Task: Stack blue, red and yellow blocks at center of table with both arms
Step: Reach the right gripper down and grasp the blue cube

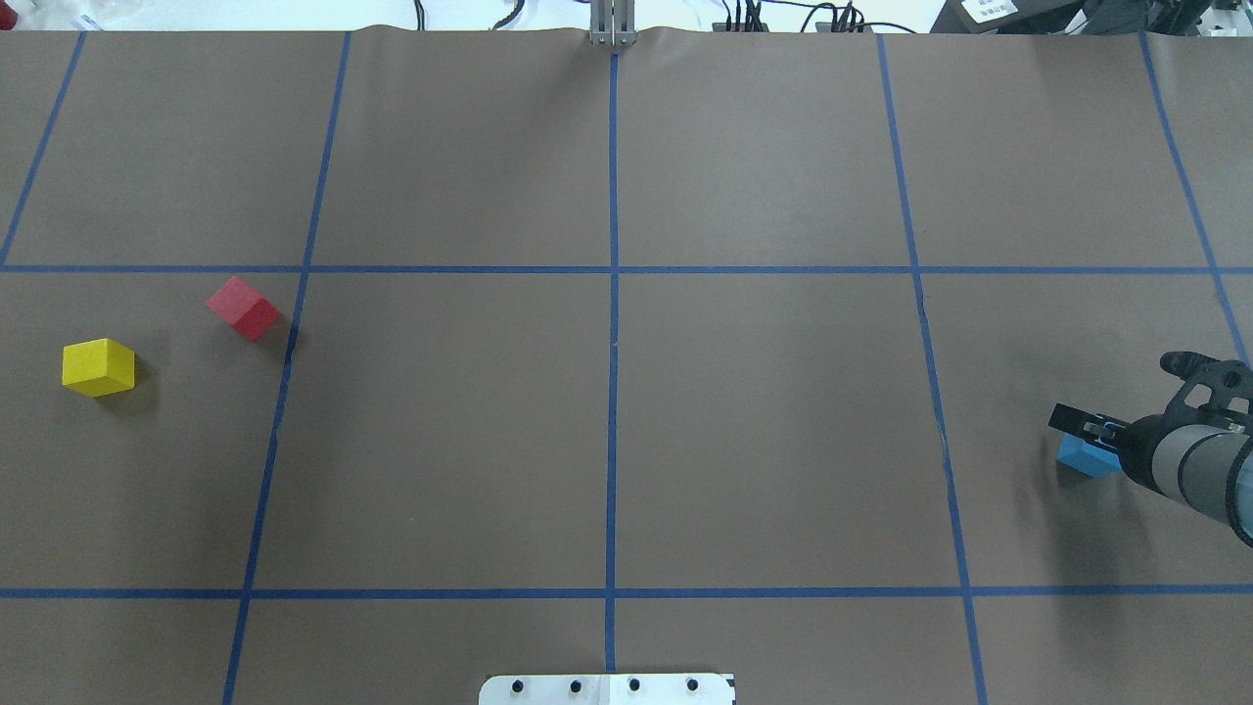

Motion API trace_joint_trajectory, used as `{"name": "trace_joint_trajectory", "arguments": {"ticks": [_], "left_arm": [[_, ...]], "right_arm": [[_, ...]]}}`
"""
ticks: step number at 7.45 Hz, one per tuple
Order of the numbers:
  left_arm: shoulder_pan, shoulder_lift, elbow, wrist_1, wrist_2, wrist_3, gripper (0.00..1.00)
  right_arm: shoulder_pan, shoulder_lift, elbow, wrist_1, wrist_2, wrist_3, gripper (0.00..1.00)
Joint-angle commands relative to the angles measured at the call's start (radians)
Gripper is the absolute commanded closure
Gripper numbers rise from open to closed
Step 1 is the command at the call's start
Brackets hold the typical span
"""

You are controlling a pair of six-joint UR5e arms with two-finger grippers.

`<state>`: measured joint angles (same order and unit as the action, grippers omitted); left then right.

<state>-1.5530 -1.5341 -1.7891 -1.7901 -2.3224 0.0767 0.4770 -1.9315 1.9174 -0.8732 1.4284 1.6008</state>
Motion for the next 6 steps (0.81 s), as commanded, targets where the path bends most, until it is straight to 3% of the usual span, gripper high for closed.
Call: {"name": "trace_joint_trajectory", "arguments": {"ticks": [1,2,4,6], "left_arm": [[-0.001,0.0,-0.001,0.0,0.0,0.0,0.0],[-0.001,0.0,-0.001,0.0,0.0,0.0,0.0],[-0.001,0.0,0.0,0.0,0.0,0.0,0.0],[-0.001,0.002,0.002,0.0,0.0,0.002,0.0]], "right_arm": [[-0.015,-0.006,-0.001,-0.004,-0.003,0.02,0.28],[-0.015,-0.006,-0.001,-0.004,-0.003,0.03,0.99],[-0.02,0.006,0.008,-0.004,-0.023,-0.004,1.0],[-0.015,0.087,0.002,-0.006,0.019,-0.175,1.0]]}}
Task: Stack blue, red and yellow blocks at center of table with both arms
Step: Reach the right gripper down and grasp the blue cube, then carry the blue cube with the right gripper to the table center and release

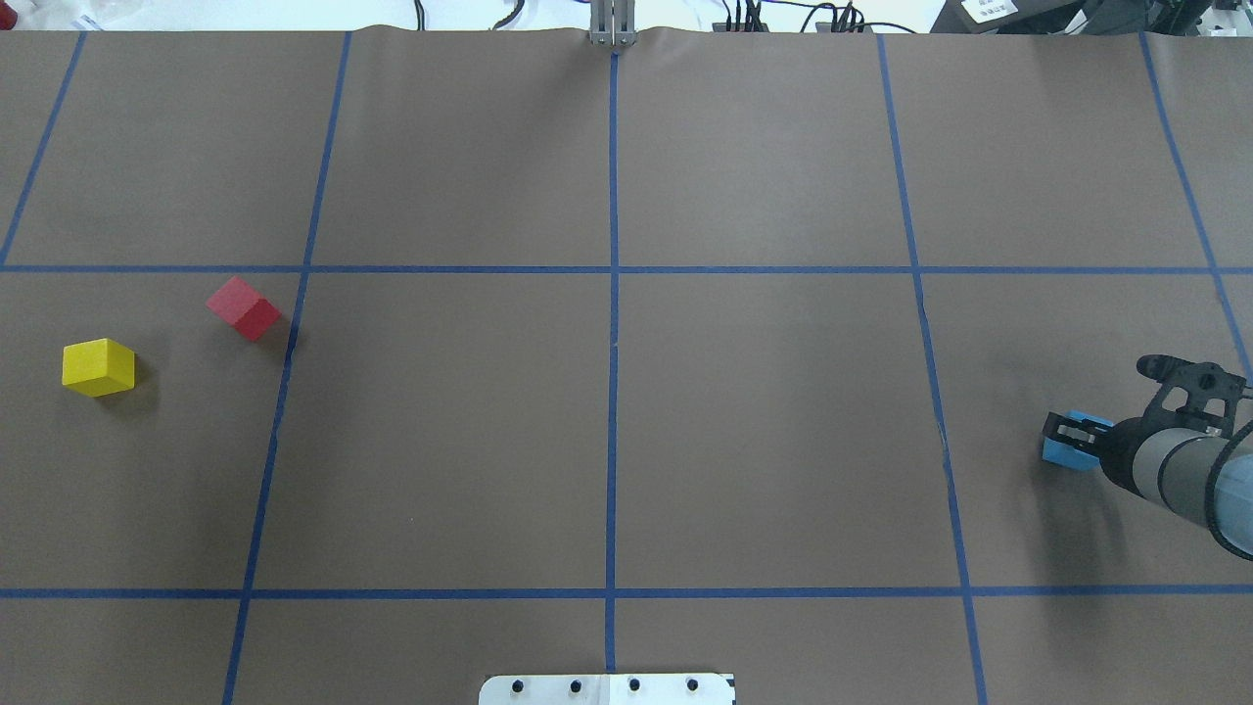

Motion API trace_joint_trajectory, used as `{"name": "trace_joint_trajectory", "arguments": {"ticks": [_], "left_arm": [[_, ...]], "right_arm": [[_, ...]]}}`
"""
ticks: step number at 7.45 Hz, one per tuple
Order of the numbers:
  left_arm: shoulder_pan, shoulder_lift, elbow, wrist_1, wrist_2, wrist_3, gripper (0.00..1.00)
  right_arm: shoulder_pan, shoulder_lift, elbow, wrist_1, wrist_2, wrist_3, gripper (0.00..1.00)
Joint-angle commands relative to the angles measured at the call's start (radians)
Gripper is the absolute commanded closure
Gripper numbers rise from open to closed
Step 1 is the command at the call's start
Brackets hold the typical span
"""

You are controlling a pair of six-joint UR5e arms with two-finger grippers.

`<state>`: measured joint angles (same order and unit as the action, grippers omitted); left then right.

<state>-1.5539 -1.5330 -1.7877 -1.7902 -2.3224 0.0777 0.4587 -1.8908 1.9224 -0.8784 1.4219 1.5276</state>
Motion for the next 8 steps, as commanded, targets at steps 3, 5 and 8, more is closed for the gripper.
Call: {"name": "trace_joint_trajectory", "arguments": {"ticks": [3,5,8], "left_arm": [[0.002,-0.001,0.007,0.0,0.0,0.001,0.0],[0.002,-0.001,0.013,0.0,0.0,-0.001,0.0],[0.0,0.001,0.016,0.0,0.0,-0.001,0.0]], "right_arm": [[0.034,0.302,-0.02,-0.063,0.07,-0.334,1.0],[0.028,0.677,-0.086,-0.384,0.072,-0.308,1.0],[-0.015,0.97,-0.32,-0.418,0.063,-0.258,1.0]]}}
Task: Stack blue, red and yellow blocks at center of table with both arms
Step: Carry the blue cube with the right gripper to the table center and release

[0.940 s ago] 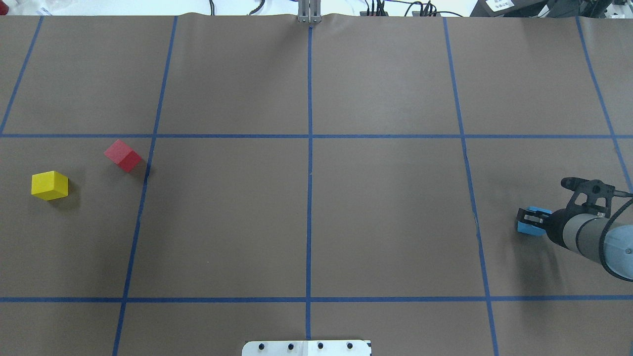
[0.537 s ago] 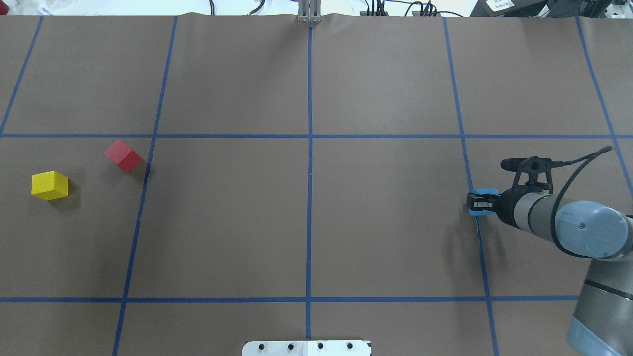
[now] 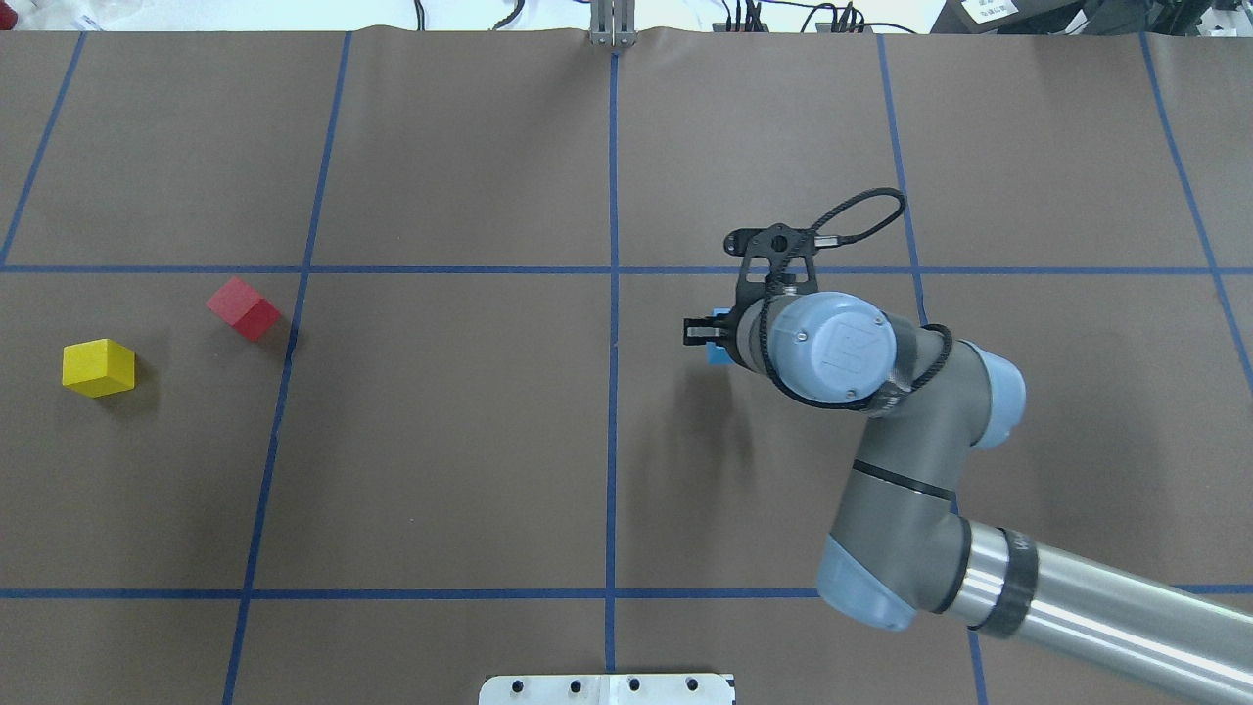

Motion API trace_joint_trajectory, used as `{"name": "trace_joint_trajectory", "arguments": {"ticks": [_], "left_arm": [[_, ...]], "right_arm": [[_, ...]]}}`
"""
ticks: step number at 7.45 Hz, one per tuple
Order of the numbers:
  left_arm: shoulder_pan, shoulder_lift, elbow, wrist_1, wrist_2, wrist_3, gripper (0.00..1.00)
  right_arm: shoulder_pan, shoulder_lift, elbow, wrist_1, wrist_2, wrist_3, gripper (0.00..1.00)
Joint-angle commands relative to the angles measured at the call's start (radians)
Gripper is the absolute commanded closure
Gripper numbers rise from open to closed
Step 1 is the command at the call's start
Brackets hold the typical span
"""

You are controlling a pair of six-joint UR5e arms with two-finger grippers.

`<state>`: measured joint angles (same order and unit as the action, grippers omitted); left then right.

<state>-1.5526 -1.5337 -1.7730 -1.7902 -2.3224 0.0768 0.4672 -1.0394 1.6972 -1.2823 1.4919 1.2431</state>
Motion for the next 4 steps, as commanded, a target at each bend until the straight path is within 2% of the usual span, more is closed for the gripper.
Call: {"name": "trace_joint_trajectory", "arguments": {"ticks": [1,3,4], "left_arm": [[0.0,0.001,0.003,0.002,0.0,0.0,0.0],[-0.001,0.001,0.006,0.002,-0.002,0.0,0.0],[0.0,0.0,0.007,0.002,0.0,0.0,0.0]], "right_arm": [[-0.039,0.172,-0.164,-0.012,-0.01,0.033,1.0],[-0.053,0.244,-0.276,-0.002,-0.039,0.035,1.0],[-0.059,0.251,-0.287,-0.003,-0.041,0.033,1.0]]}}
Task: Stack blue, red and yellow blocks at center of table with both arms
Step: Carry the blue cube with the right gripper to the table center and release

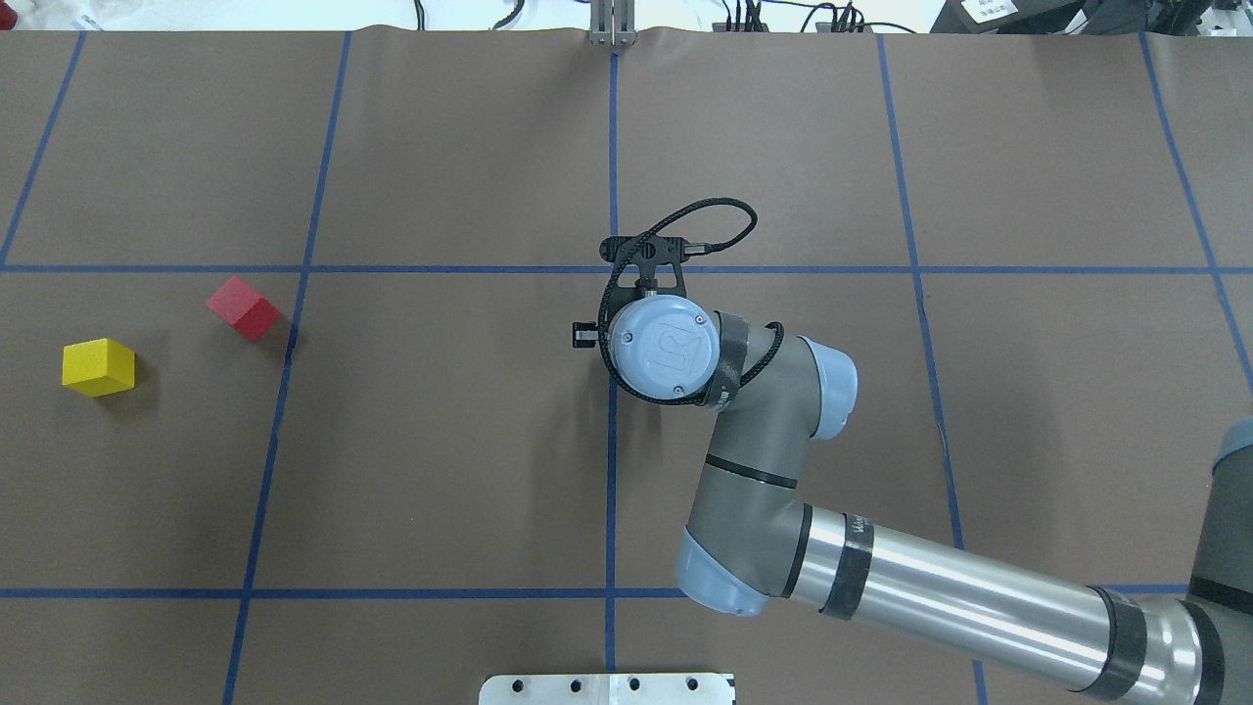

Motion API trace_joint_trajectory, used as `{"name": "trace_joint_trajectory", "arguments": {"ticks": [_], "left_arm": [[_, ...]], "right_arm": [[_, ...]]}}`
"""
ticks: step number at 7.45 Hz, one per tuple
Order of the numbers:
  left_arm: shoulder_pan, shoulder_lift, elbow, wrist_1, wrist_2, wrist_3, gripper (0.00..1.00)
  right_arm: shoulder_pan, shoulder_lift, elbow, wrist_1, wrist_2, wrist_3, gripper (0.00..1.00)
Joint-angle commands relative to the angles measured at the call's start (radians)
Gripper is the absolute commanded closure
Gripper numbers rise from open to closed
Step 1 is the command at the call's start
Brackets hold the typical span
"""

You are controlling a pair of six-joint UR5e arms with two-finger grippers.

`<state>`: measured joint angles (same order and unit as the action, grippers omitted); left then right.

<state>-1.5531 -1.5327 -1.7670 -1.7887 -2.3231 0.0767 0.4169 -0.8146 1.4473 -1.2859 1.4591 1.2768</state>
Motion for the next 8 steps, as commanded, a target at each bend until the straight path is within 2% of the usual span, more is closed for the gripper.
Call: {"name": "trace_joint_trajectory", "arguments": {"ticks": [1,2,3,4,7,8], "left_arm": [[0.001,-0.001,0.003,0.0,0.001,0.0,0.0],[0.001,-0.003,0.003,0.0,0.001,0.0,0.0],[0.001,-0.003,0.004,0.0,0.001,0.0,0.0],[0.001,-0.003,0.004,0.0,0.001,0.0,0.0],[0.001,-0.003,0.003,0.0,-0.001,0.0,0.0],[0.001,-0.003,0.004,0.0,0.001,0.0,0.0]], "right_arm": [[-0.009,0.026,-0.039,-0.003,-0.008,-0.007,0.95],[-0.009,0.026,-0.039,-0.004,-0.008,-0.007,0.6],[-0.016,0.028,-0.041,-0.007,-0.011,0.002,0.05],[-0.018,0.034,-0.041,-0.006,-0.016,0.004,0.01],[-0.001,0.034,-0.033,0.003,-0.014,0.004,0.0],[0.037,0.041,-0.03,-0.003,-0.01,0.003,0.0]]}}
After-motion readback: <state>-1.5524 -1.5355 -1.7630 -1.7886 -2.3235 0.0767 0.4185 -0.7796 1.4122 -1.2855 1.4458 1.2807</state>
